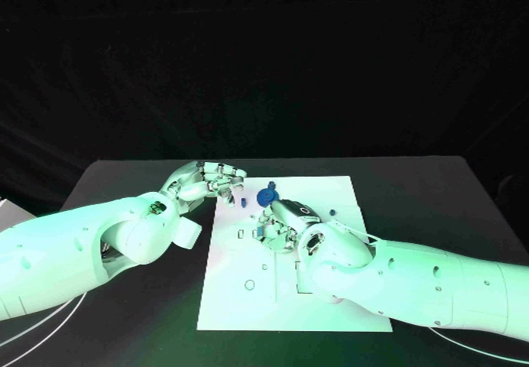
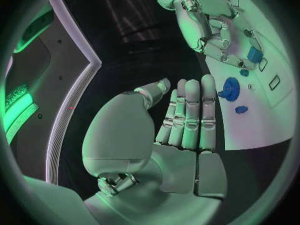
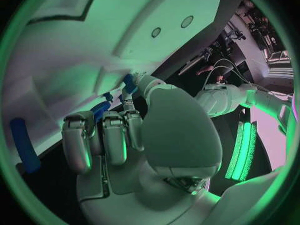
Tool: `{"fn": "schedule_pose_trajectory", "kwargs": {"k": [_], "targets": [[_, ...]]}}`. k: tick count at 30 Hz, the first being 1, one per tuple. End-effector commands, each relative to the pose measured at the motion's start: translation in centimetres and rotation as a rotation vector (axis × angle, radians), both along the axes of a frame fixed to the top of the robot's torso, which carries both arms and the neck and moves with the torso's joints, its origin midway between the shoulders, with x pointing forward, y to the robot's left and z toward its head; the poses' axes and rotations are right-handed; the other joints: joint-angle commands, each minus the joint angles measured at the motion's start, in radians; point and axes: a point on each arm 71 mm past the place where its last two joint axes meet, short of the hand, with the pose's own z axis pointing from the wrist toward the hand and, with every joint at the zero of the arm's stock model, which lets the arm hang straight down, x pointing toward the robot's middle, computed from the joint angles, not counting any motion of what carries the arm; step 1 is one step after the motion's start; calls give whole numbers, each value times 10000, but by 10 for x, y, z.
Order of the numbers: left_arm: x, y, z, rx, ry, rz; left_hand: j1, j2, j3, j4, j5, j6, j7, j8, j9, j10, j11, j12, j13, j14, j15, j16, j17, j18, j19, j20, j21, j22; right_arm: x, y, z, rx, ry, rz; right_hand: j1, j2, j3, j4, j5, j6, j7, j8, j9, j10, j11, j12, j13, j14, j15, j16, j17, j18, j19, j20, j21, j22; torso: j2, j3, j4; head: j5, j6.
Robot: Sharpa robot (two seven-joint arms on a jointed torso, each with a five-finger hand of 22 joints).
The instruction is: Assemble the parts on the task board
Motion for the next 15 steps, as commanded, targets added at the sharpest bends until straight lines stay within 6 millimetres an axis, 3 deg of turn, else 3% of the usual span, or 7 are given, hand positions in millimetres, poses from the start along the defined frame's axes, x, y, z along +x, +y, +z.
{"fn": "schedule_pose_trajectory", "kwargs": {"k": [1, 12, 15], "targets": [[-1, -3, 1, -35, -36, -251, -50, 89, 1, 21, 24, -85, 10, 50, 9, -93, 2, 16, 7, -22, -22, 67, 13, 144, -83, -8, 59, 14, -1, 1, -1, -120, -44, 113, -105, -13, -77, -4, -80, -157, 11, -95, -32, 48, 108, -89, 1591, 1006, 54, 1, 2554, -68, 1065, 22, 44, 2632, -1, 4, 5, -4, -3], [0, -2, 1, -11, -10, -289, -43, 87, 8, 15, 25, -98, 12, 53, 13, -118, 4, 43, 24, -24, -20, 73, 13, 144, -85, -6, 64, 15, -1, 2, 0, -49, -131, 181, -220, -176, -217, 43, -303, -527, 144, -266, -131, -166, 236, -328, 1408, 1007, 167, 3, 2559, -68, 1065, 124, 44, 2632, -3, 8, 1, -7, -4], [0, -2, 1, -6, -3, -295, -43, 87, 8, 15, 25, -98, 12, 53, 13, -118, 4, 43, 24, -24, -20, 73, 13, 144, -85, -6, 64, 15, -1, 2, 0, 4, -169, 181, -314, -210, -443, 154, -839, -618, 168, -285, -159, -242, 265, -409, 1343, 1006, 204, 2, 2558, -68, 1065, 171, 44, 2632, -1, 3, -1, -10, 8]]}}
